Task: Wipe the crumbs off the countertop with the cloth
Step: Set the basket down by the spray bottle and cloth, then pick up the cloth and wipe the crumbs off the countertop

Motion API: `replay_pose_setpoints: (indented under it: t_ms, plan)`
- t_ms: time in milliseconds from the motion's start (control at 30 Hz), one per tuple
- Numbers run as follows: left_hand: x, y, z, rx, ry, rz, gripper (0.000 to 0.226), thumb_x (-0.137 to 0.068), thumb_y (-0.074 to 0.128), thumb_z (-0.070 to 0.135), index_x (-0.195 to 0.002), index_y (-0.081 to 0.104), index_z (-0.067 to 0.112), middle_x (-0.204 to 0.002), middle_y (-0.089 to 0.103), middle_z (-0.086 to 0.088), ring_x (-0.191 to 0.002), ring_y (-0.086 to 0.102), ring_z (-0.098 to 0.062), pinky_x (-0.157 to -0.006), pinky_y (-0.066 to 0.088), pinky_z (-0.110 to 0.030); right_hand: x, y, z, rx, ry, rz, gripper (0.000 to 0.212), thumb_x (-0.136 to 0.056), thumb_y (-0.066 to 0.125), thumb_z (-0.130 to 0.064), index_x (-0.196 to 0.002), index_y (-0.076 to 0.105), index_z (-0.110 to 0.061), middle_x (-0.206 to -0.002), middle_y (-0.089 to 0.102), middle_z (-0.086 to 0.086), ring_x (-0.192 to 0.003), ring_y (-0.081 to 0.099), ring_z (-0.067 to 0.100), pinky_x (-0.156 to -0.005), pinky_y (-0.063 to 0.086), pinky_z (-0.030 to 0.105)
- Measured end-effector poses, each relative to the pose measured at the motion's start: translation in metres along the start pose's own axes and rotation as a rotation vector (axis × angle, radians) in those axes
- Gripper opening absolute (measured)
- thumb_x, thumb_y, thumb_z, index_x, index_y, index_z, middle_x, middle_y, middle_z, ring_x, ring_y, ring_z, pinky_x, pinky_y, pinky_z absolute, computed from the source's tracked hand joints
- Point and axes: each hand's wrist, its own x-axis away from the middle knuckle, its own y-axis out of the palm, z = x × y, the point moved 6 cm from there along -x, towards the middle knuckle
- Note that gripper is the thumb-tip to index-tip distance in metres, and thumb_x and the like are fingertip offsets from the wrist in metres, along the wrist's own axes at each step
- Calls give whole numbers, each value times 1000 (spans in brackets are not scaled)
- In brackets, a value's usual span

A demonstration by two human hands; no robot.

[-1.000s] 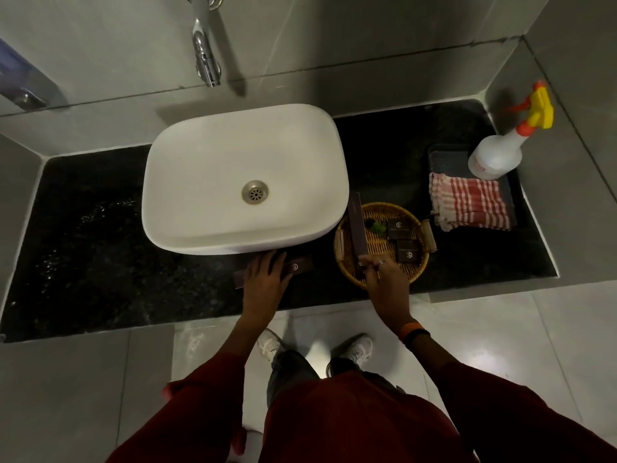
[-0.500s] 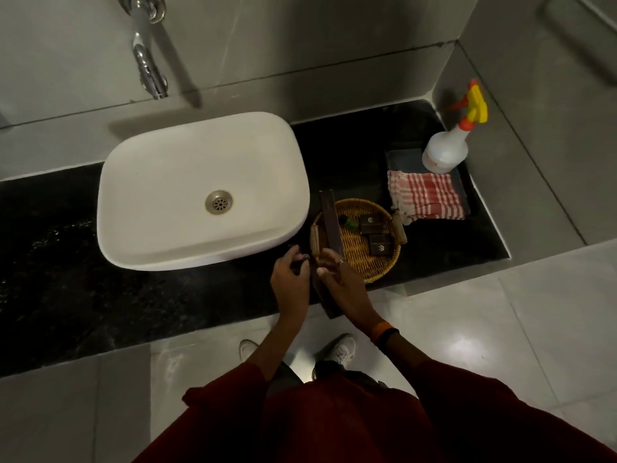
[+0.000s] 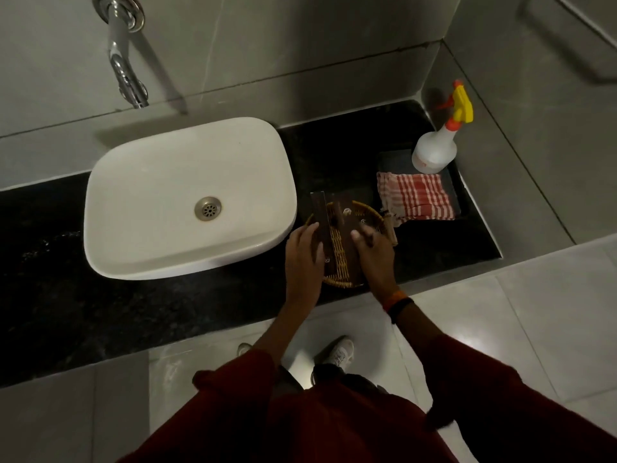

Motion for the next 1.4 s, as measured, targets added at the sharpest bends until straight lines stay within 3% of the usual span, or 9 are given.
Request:
replay_pose_setpoints:
  t_ms: [100, 200, 367, 500, 633, 833, 1067, 1200, 1400]
  plan:
    - [-23, 17, -9, -329, 110, -172, 39, -97, 51, 4, -135, 52, 5, -139, 53, -17, -134, 45, -30, -114, 39, -42, -41, -1, 2, 153, 10, 4, 34, -101, 51, -8, -134, 56, -1, -133, 60, 18, -119, 59, 25, -105, 47, 40]
    - [-31, 28, -22, -511, 139, -307, 45, -93, 58, 7, -137, 49, 7, -143, 51, -13, -139, 37, -27, -112, 39, -38, -56, 14, 16, 189, 107, -94, 38, -98, 53, -3, -136, 55, -3, -136, 61, 17, -128, 56, 30, -110, 43, 41]
    - [-26, 30, -27, -624, 108, -299, 47, -92, 61, 12, -137, 48, 7, -140, 53, -14, -135, 41, -29, -109, 43, -41, -51, 31, 18, 297, 58, -132, 39, -96, 55, -2, -135, 56, -6, -134, 63, 15, -126, 58, 26, -99, 35, 24]
    - [-31, 26, -11, -649, 159, -189, 38, -93, 55, 18, -129, 56, 7, -133, 59, -14, -129, 49, -31, -111, 40, -47, -46, 28, 10, 434, -7, -121, 29, -97, 58, -13, -125, 63, -7, -124, 68, 13, -117, 62, 26, -106, 46, 37]
    - [-53, 42, 24, -529, 285, -146, 34, -93, 57, 15, -126, 59, 5, -129, 62, -16, -126, 53, -33, -108, 41, -48, -51, -15, -19, 503, -222, 45, 19, -98, 57, -19, -108, 69, -7, -104, 72, 11, -98, 67, 24, -92, 52, 35]
    - [-104, 117, 76, -398, 419, -384, 41, -93, 57, 12, -133, 54, 6, -140, 52, -18, -133, 44, -33, -112, 40, -47, -110, -101, -23, 646, -232, 142, 33, -99, 51, -18, -125, 60, 0, -130, 60, 22, -123, 55, 37, -106, 43, 46]
    - [-143, 228, 70, -437, 211, -733, 41, -97, 54, 18, -137, 50, 13, -147, 45, -16, -135, 43, -33, -112, 39, -45, -176, -143, 28, 929, 59, 55, 58, -97, 54, -30, -149, 34, -17, -154, 35, 16, -139, 35, 41, -112, 37, 56]
    - [-142, 263, 53, -712, 290, -845, 79, -84, 73, 34, -146, 34, 6, -152, 34, -18, -142, 29, -37, -120, 24, -45, -192, -142, 40, 909, 11, 67, 40, -98, 52, -24, -136, 52, -11, -142, 48, 20, -130, 44, 40, -106, 45, 51]
    - [-154, 257, 65, -670, 411, -676, 32, -90, 62, 10, -118, 57, -3, -122, 57, -22, -122, 44, -38, -91, 52, -46, -186, -132, 22, 616, -87, 187, 25, -98, 55, -14, -114, 73, -6, -115, 72, 20, -108, 67, 35, -95, 54, 42]
